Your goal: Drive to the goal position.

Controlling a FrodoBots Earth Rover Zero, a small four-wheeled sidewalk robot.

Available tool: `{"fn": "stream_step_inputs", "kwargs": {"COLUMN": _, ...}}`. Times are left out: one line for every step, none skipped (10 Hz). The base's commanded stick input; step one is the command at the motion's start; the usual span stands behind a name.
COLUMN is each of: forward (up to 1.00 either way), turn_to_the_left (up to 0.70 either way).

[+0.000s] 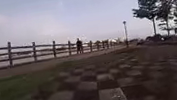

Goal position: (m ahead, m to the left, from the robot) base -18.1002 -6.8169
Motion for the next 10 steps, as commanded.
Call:
{"fn": "stream_step_inputs", "kwargs": {"forward": 1.00, "turn_to_the_left": -0.31}}
{"fn": "stream_step_inputs", "kwargs": {"forward": 1.00, "turn_to_the_left": -0.31}}
{"fn": "stream_step_inputs", "kwargs": {"forward": 1.00, "turn_to_the_left": -0.31}}
{"fn": "stream_step_inputs", "kwargs": {"forward": 1.00, "turn_to_the_left": 0.01}}
{"fn": "stream_step_inputs", "kwargs": {"forward": 1.00, "turn_to_the_left": 0.09}}
{"fn": "stream_step_inputs", "kwargs": {"forward": 1.00, "turn_to_the_left": 0.09}}
{"fn": "stream_step_inputs", "kwargs": {"forward": 1.00, "turn_to_the_left": 0.09}}
{"fn": "stream_step_inputs", "kwargs": {"forward": 1.00, "turn_to_the_left": 0.09}}
{"fn": "stream_step_inputs", "kwargs": {"forward": 1.00, "turn_to_the_left": 0.09}}
{"fn": "stream_step_inputs", "kwargs": {"forward": 1.00, "turn_to_the_left": 0.09}}
